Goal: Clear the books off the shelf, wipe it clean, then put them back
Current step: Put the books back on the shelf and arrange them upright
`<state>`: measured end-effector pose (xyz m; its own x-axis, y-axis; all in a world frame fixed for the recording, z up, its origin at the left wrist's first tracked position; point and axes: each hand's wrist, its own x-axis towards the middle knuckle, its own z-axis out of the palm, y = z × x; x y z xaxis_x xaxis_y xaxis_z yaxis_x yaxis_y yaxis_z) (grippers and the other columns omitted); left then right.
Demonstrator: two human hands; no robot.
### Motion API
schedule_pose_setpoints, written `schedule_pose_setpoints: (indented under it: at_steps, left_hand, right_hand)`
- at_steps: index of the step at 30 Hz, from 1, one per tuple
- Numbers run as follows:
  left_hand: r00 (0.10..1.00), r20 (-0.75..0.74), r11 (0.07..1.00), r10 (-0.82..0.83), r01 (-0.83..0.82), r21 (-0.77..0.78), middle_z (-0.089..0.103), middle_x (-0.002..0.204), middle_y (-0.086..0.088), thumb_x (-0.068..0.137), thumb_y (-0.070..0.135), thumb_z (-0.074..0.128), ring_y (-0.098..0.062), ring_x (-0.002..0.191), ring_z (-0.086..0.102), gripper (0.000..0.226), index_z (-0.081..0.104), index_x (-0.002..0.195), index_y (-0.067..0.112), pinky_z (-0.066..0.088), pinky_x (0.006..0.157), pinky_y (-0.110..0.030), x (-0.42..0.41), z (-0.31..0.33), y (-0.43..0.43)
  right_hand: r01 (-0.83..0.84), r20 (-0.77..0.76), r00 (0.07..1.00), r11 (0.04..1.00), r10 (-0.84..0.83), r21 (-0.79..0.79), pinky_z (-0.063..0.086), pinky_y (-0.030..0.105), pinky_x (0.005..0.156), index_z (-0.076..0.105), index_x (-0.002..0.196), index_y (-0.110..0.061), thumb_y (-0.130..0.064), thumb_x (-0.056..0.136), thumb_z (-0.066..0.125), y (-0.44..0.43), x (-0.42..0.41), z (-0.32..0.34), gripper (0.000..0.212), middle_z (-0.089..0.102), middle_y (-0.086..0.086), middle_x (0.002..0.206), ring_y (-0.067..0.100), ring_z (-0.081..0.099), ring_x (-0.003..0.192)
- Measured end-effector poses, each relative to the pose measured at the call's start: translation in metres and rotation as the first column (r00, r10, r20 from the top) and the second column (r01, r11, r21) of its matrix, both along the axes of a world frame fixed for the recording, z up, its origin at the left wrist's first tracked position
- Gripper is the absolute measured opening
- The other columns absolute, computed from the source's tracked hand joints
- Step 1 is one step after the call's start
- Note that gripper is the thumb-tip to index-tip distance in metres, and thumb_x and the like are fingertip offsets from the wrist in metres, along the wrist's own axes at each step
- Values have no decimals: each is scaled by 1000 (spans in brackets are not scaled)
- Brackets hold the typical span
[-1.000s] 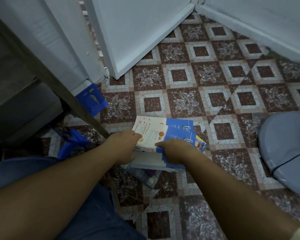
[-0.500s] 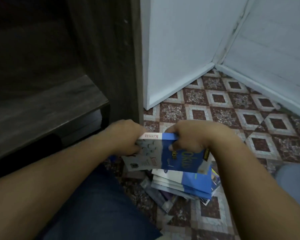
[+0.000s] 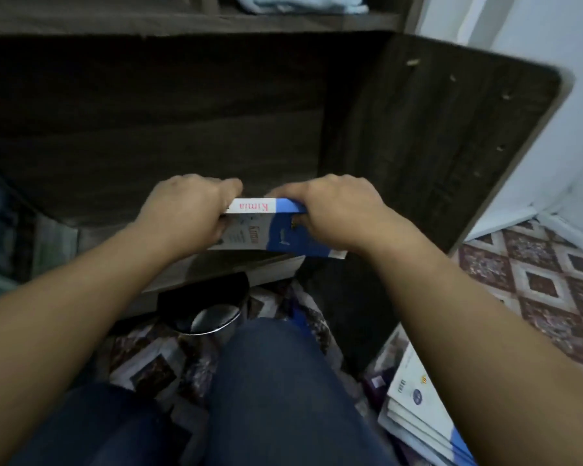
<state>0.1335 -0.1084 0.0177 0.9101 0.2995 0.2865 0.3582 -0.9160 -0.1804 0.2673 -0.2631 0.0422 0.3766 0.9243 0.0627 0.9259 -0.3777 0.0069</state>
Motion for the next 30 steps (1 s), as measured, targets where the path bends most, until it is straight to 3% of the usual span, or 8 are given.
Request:
schedule_pose_setpoints:
  at_steps: [5,8,11,14,18,22,28,30]
  left_hand:
    - [974,195,980,117,-146,138,53,83,-13,68,8,74,-36,72,52,29,56,90,10,32,47,-33,-43,-28,46]
    - [971,181,971,158,-186,150,52,84,-16,61,-1,74,-37,69,51,35,59,92,6,33,41,-32,-65,-63,68]
    - [979,59,980,193,-196,43,51,86,-13,62,2,77,-34,74,53,37,59,94,9,37,42,-33,-84,-104,80]
    - [960,-95,953,263,-274,-132,49,97,-7,72,10,73,-26,86,56,39,54,106,17,49,55,-37,-102,-150,81]
    - [938,-220,897,269,-327,-297,38,136,-13,86,17,63,-31,113,50,38,45,120,13,50,83,-40,-108,-178,84]
    - [949,-256,858,184,-282,-429,12,159,-14,84,64,47,-32,145,18,76,37,144,19,30,112,-43,-113,-186,115]
    - [952,-219,850,213,-291,-439,-5,162,-7,75,83,6,-23,149,-4,88,10,152,40,2,120,-35,-104,-197,128]
    - [949,-203,841,241,-308,-444,-7,161,-6,81,82,12,-22,149,-6,82,8,152,41,-1,119,-34,-98,-201,132]
  right_hand:
    - [-162,141,979,981,146,105,42,34,78,24,146,-48,-25,99,45,61,-23,-29,57,47,-9,142,20,55,116]
    - [-244,76,968,968,239,58,43,37,97,21,149,-43,-20,100,42,93,-36,-69,58,39,-5,150,21,47,129]
    - [-264,-28,964,965,263,-16,46,39,95,23,147,-48,-22,100,39,114,-44,-112,56,43,-5,148,25,51,124]
    - [-233,-144,967,959,210,-160,44,42,98,26,144,-53,-24,101,35,126,-57,-155,52,43,-7,147,25,49,126]
    - [-216,-187,968,930,165,-297,22,55,112,14,150,-46,-22,102,37,133,-60,-187,58,11,-4,160,27,15,145]
    - [-263,-323,933,912,158,-314,2,53,118,4,152,-42,-47,100,41,141,-46,-188,64,-7,-7,162,23,-5,149]
    - [-261,-317,934,923,167,-283,-7,49,117,-1,151,-43,-50,100,36,157,-34,-197,63,-13,-8,161,20,-14,148]
    - [-256,-311,935,930,169,-264,-7,48,117,1,151,-43,-48,100,39,164,-30,-199,64,-11,-9,161,19,-13,148]
